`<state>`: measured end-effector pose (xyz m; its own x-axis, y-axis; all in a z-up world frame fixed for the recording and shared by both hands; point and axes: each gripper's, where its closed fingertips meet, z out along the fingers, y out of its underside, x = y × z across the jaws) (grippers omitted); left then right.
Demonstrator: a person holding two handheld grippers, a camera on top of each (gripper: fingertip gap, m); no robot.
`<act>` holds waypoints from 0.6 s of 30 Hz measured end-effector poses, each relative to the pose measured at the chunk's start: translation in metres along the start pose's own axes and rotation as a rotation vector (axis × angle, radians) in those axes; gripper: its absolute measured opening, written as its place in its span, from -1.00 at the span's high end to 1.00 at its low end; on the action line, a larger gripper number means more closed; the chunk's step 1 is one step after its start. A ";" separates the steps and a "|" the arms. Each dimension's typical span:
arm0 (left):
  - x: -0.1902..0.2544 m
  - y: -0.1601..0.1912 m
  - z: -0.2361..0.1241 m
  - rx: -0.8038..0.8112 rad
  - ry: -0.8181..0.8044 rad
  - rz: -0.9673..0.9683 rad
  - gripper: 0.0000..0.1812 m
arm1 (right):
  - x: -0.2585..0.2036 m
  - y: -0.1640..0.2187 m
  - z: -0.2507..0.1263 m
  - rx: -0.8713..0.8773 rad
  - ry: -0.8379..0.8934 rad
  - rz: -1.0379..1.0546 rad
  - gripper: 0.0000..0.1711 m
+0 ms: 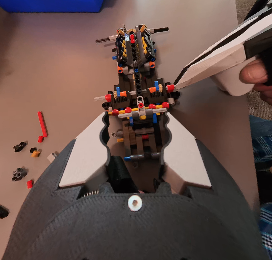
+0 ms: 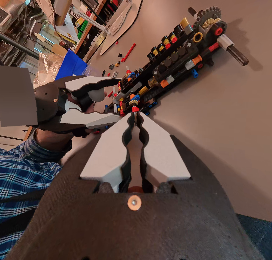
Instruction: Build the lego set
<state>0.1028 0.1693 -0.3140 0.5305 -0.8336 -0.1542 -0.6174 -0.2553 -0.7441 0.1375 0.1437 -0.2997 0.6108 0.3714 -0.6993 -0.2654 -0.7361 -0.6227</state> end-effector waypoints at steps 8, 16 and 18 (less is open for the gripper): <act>0.001 -0.002 0.000 0.020 0.011 -0.026 0.18 | 0.001 -0.001 0.000 0.005 0.023 -0.045 0.99; 0.001 -0.002 0.001 0.015 -0.022 -0.015 0.14 | 0.000 0.000 0.000 -0.001 0.014 -0.050 1.00; 0.001 -0.002 0.000 0.015 -0.026 -0.015 0.15 | 0.000 0.001 0.000 -0.004 0.014 -0.057 1.00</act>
<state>0.1042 0.1687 -0.3128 0.5548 -0.8166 -0.1591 -0.6004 -0.2606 -0.7560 0.1370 0.1433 -0.3002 0.6353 0.4049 -0.6576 -0.2271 -0.7159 -0.6602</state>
